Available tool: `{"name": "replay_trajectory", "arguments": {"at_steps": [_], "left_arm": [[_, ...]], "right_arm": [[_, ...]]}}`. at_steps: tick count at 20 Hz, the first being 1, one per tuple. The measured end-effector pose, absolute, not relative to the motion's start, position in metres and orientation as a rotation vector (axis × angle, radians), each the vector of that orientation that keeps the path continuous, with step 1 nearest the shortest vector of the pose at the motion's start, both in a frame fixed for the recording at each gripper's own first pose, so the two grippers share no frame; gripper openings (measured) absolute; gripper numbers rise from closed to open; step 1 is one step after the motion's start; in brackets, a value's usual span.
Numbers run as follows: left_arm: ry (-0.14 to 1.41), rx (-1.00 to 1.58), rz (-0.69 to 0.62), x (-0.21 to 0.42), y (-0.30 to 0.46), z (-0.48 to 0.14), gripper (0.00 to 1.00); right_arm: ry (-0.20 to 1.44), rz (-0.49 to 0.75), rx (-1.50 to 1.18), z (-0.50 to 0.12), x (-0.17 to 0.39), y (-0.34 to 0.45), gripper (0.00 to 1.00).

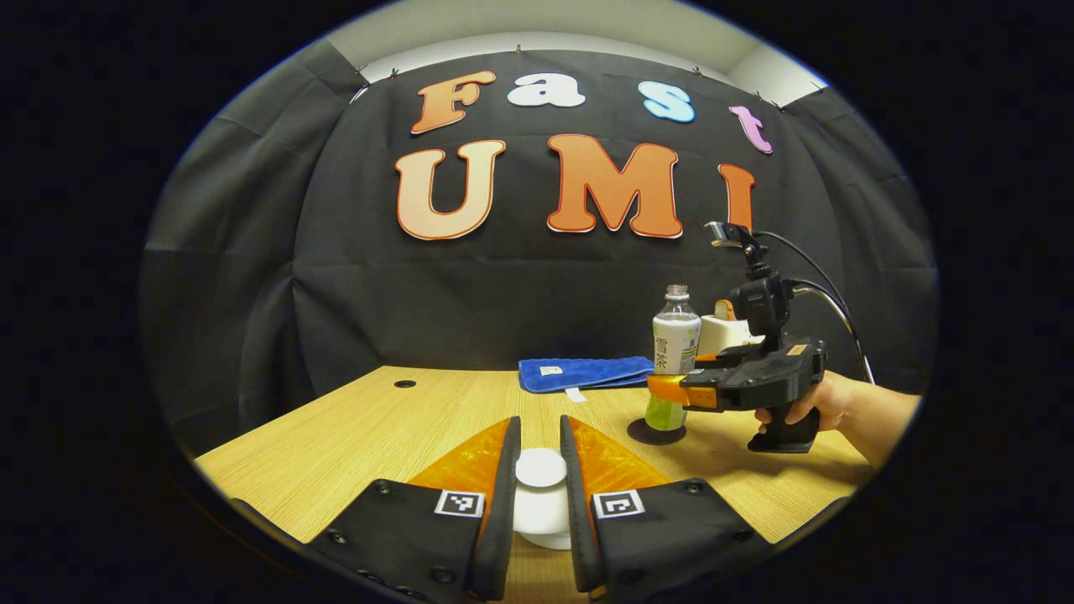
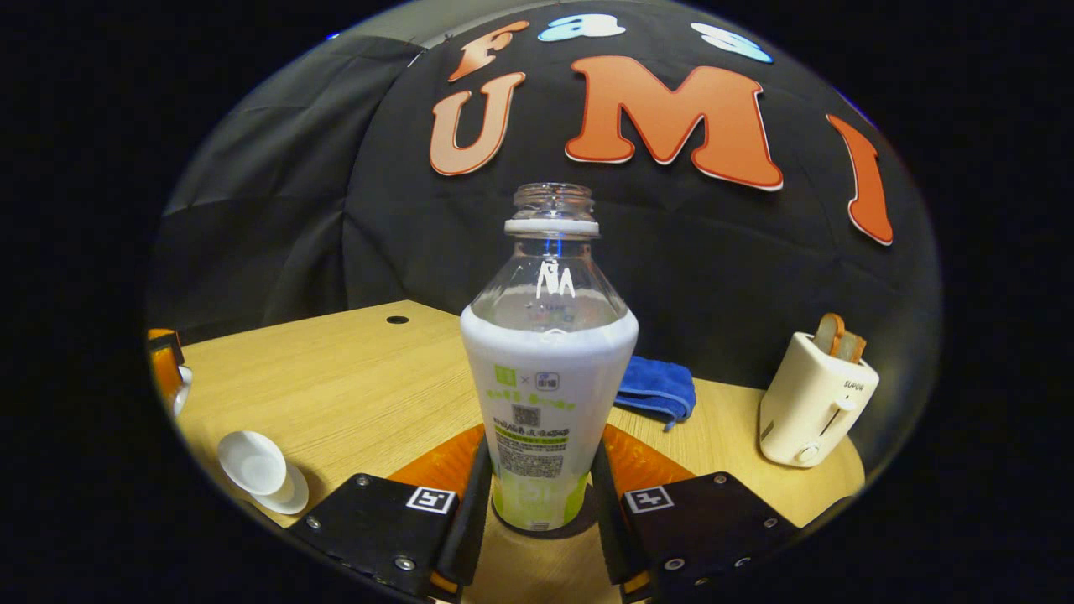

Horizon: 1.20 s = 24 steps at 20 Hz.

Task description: Open the teacup lid with one hand, grasp the water bottle and pour water into the teacup with the other hand; after pouring, place the water bottle on the coaster and then close the teacup lid.

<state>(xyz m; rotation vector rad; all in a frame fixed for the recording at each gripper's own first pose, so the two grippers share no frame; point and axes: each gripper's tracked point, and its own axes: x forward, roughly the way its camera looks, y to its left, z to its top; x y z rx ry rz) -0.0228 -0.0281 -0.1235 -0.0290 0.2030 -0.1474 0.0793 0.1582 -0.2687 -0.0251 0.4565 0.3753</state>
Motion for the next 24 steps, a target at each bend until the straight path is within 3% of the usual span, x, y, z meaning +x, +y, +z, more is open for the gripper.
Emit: {"name": "replay_trajectory", "arguments": {"at_steps": [8,18,21,24], "left_arm": [[0.211,-0.036,-0.136,-0.022,-0.025,-0.127,0.33],[0.249,-0.075,-0.148,-0.012,-0.029,-0.143,0.34],[0.261,-0.083,-0.151,-0.007,-0.033,-0.147,0.33],[0.274,-0.095,-0.166,-0.003,-0.040,-0.151,0.34]], "right_arm": [[0.528,0.337,0.000,-0.299,0.090,0.156,0.55],[0.588,0.310,0.017,-0.314,0.090,0.150,0.71],[0.553,0.307,0.001,-0.299,0.090,0.144,0.88],[0.533,0.332,-0.003,-0.283,0.077,0.137,0.96]]}}
